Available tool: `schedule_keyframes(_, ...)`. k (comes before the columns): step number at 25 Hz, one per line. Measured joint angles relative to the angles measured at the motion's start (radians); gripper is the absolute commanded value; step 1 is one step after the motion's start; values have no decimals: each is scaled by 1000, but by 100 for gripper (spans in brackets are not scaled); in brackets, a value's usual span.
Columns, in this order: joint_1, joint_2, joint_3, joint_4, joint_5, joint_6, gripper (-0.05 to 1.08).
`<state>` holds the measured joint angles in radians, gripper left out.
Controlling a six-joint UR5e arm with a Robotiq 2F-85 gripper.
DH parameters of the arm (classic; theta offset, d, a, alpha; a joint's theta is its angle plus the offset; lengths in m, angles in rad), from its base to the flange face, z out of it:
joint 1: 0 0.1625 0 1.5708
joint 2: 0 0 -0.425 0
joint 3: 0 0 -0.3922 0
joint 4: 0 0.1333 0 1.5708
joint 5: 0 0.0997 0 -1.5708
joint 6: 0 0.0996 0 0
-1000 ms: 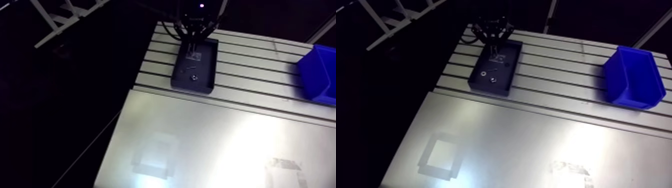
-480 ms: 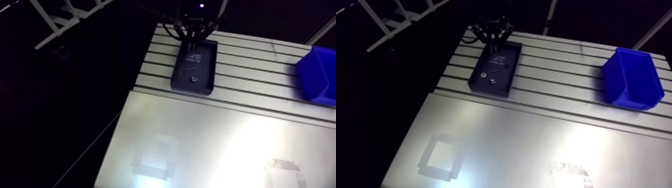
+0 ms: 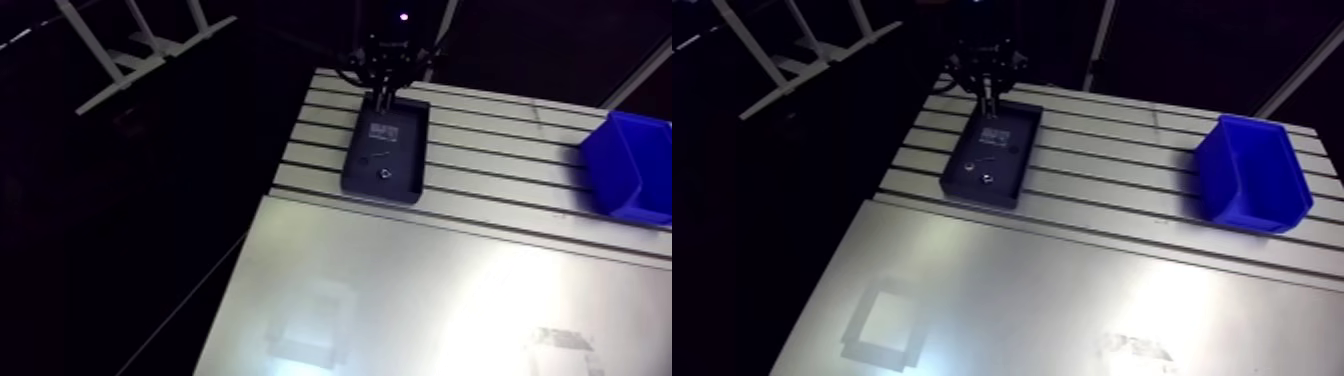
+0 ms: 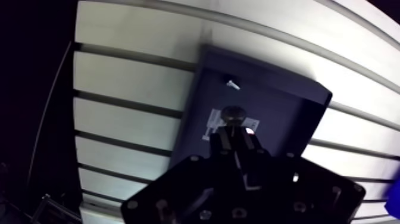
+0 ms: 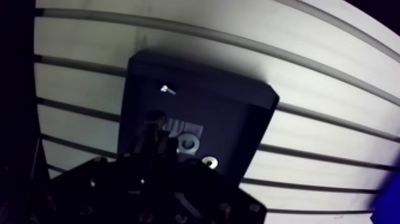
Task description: Pick up the M10 bolt from the tray and put it into the blue bin.
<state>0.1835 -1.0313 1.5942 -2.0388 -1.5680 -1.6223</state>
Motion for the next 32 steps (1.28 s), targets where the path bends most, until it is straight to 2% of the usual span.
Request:
schedule_keyframes(7, -7, -75, -4, 75, -6, -21, 105)
schedule_keyframes(17, -51, -212, -14, 191, -13, -185, 106)
schedule_keyframes(25, -106, -333, -8, 282, -14, -437, 107)
schedule_keyframes(32, -209, -409, 3, 347, -9, -755, 107)
